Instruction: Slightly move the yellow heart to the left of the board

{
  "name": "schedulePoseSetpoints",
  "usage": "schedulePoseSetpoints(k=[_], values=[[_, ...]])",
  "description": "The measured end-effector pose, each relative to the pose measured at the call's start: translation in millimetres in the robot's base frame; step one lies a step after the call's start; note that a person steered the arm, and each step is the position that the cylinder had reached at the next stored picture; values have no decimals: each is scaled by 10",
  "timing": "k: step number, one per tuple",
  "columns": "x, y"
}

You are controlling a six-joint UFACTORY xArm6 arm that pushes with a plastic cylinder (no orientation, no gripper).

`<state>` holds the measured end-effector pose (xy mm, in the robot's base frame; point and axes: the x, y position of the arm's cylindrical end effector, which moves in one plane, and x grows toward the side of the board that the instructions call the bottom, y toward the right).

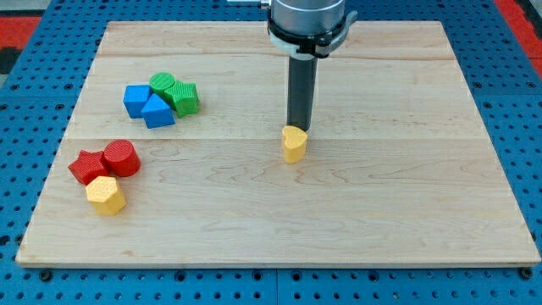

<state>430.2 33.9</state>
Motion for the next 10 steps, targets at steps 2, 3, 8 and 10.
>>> schedulePoseSetpoints(k=[2, 3, 8, 10], values=[[346, 498], [469, 318], [474, 49], [451, 51]])
